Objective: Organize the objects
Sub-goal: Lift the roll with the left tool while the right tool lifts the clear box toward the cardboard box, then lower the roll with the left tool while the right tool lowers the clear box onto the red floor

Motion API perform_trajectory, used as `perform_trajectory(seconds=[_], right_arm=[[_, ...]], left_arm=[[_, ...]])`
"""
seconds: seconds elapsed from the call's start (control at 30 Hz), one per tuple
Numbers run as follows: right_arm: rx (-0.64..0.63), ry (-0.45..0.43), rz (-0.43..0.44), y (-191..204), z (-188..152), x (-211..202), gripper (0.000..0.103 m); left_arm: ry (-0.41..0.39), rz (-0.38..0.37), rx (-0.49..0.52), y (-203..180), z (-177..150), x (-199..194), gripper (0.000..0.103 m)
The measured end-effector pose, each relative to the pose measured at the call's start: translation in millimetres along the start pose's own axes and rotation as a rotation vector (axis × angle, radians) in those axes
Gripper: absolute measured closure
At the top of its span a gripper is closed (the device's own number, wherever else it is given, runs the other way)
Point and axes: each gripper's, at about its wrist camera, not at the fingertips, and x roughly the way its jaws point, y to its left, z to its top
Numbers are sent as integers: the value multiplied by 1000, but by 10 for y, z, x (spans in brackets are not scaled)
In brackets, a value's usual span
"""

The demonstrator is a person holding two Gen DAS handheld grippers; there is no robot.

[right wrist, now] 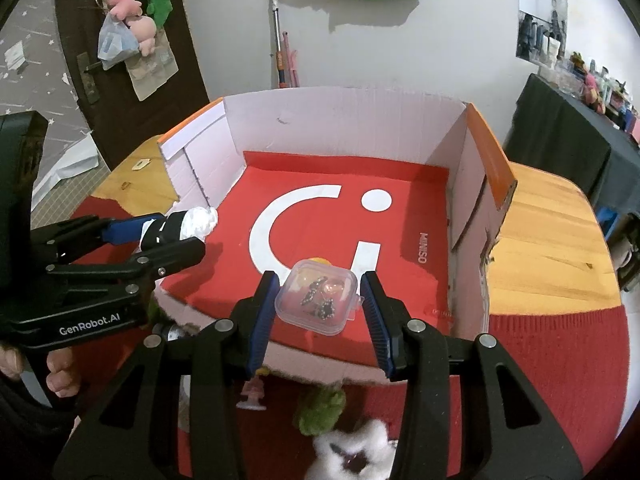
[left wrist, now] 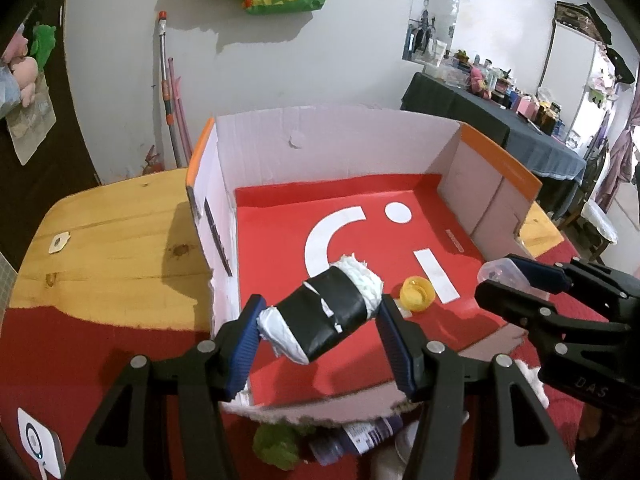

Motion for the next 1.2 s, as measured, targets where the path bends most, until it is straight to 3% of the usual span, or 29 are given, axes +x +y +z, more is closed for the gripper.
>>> perform_trajectory(seconds=[1.2], right_arm=[[52, 73, -14, -371, 296, 487, 62]], left_arm=[[105, -8, -25, -5, 364, 543, 44]])
